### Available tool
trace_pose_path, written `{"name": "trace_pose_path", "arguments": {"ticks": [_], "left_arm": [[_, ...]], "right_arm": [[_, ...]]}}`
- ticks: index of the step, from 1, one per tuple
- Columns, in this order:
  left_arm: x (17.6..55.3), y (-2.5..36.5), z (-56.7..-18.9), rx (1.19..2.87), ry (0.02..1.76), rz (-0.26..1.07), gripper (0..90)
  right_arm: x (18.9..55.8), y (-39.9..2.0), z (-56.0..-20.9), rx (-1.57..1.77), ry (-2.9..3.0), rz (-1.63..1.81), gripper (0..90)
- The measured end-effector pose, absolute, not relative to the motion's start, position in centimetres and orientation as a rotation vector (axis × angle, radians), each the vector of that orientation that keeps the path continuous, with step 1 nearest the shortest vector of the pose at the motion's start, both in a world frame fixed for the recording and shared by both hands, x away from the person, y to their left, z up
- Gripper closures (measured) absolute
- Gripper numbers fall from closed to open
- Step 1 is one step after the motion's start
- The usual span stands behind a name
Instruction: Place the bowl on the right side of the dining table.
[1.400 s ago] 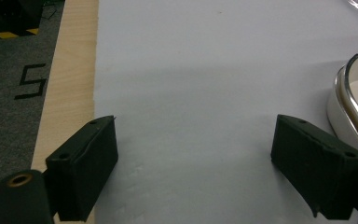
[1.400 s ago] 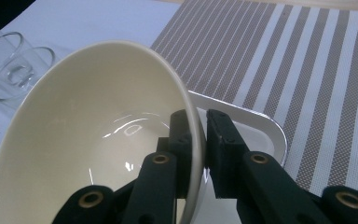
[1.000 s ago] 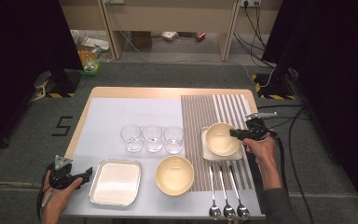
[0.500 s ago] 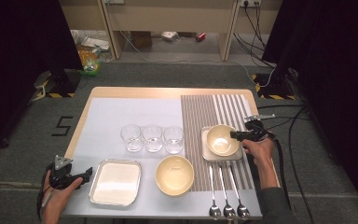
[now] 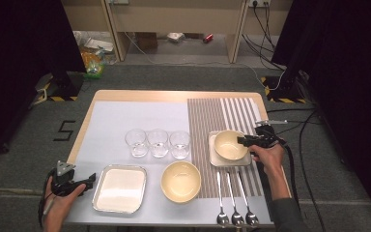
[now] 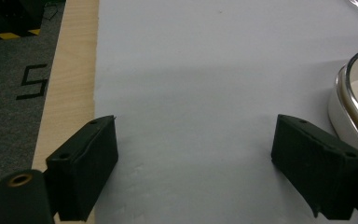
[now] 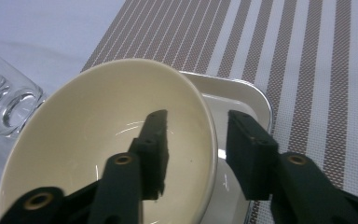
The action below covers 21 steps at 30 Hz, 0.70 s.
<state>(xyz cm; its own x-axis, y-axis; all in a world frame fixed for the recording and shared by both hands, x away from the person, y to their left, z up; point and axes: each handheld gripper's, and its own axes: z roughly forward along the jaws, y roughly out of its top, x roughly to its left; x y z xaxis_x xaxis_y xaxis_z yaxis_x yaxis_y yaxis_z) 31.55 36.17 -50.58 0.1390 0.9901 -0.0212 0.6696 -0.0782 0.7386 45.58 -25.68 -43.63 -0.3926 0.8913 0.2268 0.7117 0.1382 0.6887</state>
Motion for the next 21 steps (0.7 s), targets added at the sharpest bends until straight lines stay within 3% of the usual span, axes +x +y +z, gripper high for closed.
{"name": "trace_pose_path", "arguments": {"ticks": [2,3,10,21], "left_arm": [[31.5,36.2,-50.6,1.814,1.593,0.682,13.6],[31.5,36.2,-50.6,1.815,1.591,0.683,13.6],[31.5,36.2,-50.6,1.814,1.591,0.683,13.6],[31.5,36.2,-50.6,1.814,1.591,0.684,13.7]], "right_arm": [[45.4,-25.6,-43.5,1.560,2.175,1.103,52.5],[45.1,-25.7,-43.4,1.553,2.171,1.112,46.3],[43.3,-26.4,-42.9,1.523,2.157,1.121,35.7],[39.6,-26.8,-42.4,1.456,2.138,1.167,27.2]]}}
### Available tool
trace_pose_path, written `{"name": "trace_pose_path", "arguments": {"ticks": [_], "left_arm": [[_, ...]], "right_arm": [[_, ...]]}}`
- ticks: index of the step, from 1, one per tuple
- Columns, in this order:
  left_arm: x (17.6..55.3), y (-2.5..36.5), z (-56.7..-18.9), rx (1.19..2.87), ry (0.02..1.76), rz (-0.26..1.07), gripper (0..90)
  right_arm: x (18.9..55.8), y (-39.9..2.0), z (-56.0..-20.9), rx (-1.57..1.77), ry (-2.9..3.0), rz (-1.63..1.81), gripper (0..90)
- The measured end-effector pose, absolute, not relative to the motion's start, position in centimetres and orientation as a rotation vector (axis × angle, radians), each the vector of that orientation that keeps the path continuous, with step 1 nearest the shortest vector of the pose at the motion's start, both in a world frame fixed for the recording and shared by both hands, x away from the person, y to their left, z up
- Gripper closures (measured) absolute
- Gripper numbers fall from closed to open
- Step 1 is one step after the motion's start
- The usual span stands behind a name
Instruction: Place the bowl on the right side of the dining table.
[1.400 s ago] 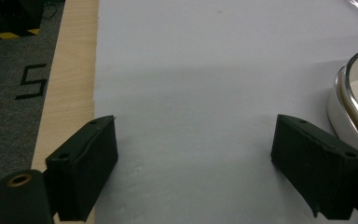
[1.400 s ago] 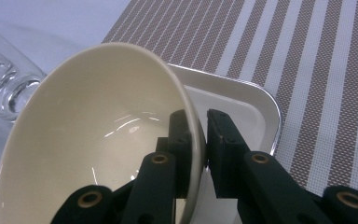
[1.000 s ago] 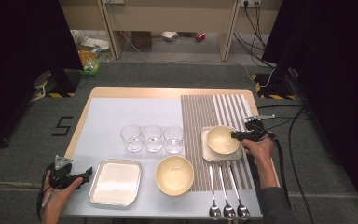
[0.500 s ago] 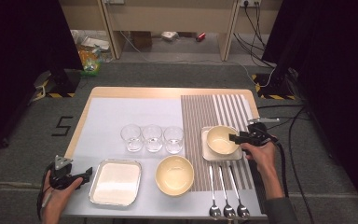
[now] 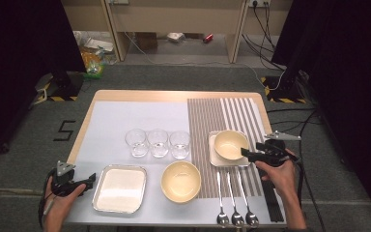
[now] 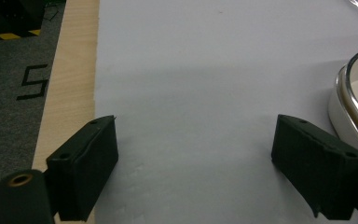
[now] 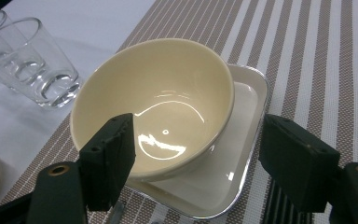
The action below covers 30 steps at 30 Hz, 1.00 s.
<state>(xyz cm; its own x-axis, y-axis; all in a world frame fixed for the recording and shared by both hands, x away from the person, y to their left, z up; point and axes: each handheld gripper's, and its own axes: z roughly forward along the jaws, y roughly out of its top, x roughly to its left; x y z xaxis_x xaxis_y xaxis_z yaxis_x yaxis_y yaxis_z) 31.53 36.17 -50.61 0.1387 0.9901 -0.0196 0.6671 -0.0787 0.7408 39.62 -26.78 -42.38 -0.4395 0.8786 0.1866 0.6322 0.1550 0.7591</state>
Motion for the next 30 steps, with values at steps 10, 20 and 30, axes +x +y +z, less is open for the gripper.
{"name": "trace_pose_path", "arguments": {"ticks": [10,20,30], "left_arm": [[31.5,36.2,-50.6,1.810,1.590,0.681,13.7],[31.5,36.2,-50.6,1.807,1.591,0.681,13.7],[31.5,36.2,-50.6,1.806,1.592,0.681,13.7]], "right_arm": [[37.8,-25.5,-42.1,1.423,2.153,1.144,23.4],[36.9,-24.2,-42.9,1.399,2.177,1.074,21.3],[37.2,-23.3,-43.9,1.376,2.170,0.987,21.7]]}}
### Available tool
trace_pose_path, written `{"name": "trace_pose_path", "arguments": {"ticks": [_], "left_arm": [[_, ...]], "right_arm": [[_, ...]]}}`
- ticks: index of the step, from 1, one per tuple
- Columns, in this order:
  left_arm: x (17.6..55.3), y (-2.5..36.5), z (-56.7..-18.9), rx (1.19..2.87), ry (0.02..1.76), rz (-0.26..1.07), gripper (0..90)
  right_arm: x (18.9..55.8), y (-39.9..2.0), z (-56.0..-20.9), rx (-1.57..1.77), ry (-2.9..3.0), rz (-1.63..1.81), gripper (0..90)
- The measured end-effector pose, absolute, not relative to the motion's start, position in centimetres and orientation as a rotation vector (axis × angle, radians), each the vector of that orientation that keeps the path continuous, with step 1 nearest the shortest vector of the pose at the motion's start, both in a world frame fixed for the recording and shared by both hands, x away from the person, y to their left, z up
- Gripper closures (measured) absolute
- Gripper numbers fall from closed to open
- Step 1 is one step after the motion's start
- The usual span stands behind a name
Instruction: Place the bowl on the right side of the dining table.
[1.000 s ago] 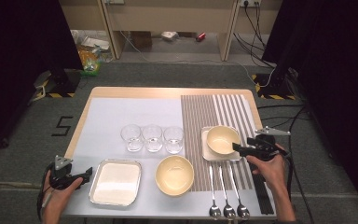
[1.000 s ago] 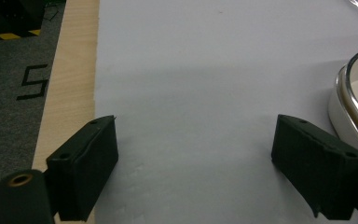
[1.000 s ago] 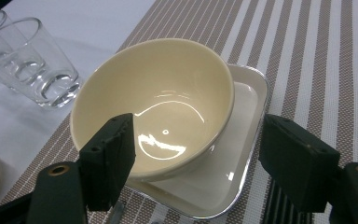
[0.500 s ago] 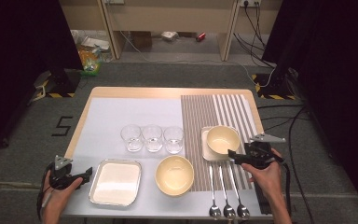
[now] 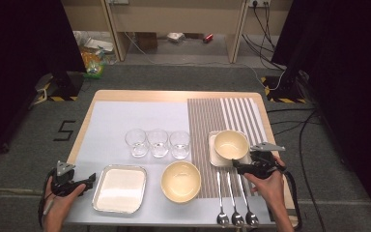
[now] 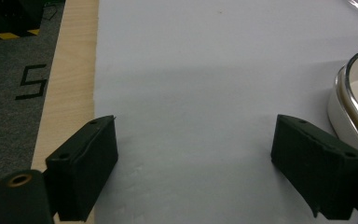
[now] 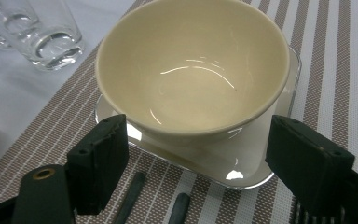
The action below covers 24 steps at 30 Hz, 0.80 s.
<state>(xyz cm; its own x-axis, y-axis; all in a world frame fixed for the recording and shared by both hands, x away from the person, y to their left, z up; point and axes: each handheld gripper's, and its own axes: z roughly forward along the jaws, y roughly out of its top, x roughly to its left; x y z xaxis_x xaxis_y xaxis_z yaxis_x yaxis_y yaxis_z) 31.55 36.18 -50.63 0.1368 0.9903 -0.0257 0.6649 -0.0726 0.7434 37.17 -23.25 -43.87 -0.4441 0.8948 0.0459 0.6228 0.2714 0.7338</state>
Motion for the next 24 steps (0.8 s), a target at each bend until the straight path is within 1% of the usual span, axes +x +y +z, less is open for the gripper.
{"name": "trace_pose_path", "arguments": {"ticks": [1,2,24], "left_arm": [[31.55,36.18,-50.63,1.807,1.592,0.681,13.7],[31.55,36.19,-50.63,1.806,1.592,0.680,13.6],[31.55,36.19,-50.63,1.806,1.592,0.681,13.7]], "right_arm": [[37.22,-23.19,-43.94,1.379,2.166,0.976,21.5],[37.30,-23.11,-44.06,1.374,2.165,0.968,19.6],[37.64,-22.90,-44.26,1.367,2.143,0.986,19.9]]}}
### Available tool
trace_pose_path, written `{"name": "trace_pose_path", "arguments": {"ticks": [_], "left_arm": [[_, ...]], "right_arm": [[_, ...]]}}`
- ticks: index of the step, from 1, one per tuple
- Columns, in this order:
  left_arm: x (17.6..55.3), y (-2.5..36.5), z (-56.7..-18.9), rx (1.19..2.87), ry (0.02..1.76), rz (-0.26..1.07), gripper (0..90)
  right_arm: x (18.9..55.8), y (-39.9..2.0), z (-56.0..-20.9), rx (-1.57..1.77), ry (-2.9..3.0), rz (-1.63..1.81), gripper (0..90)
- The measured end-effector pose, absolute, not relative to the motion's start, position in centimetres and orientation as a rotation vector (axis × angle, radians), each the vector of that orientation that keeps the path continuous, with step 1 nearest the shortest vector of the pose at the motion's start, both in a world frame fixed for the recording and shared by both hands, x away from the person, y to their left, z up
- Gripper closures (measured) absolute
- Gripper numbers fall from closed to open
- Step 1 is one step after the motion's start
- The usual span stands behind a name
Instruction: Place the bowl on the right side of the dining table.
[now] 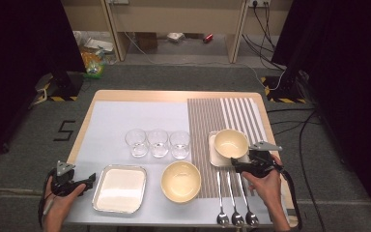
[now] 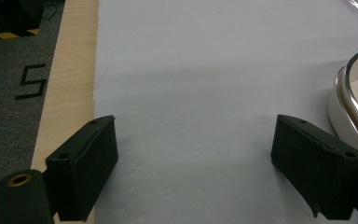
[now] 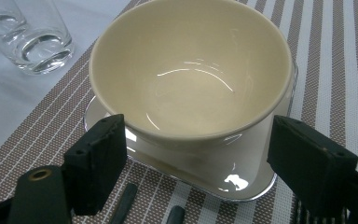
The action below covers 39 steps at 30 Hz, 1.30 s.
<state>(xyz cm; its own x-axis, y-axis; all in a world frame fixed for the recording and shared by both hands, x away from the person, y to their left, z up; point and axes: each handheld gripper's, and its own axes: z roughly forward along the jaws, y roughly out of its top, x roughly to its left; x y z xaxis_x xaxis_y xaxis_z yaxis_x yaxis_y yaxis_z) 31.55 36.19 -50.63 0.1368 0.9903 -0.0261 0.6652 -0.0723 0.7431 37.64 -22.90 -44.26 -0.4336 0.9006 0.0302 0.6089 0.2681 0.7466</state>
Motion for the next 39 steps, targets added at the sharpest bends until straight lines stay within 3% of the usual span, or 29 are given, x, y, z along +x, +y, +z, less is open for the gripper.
{"name": "trace_pose_path", "arguments": {"ticks": [27,39], "left_arm": [[31.5,36.2,-50.6,1.815,1.592,0.672,13.6],[31.5,36.2,-50.6,1.806,1.592,0.680,13.7]], "right_arm": [[37.2,-23.8,-43.5,1.353,2.137,1.001,24.8],[36.1,-25.0,-42.6,1.358,2.122,1.038,18.7]]}}
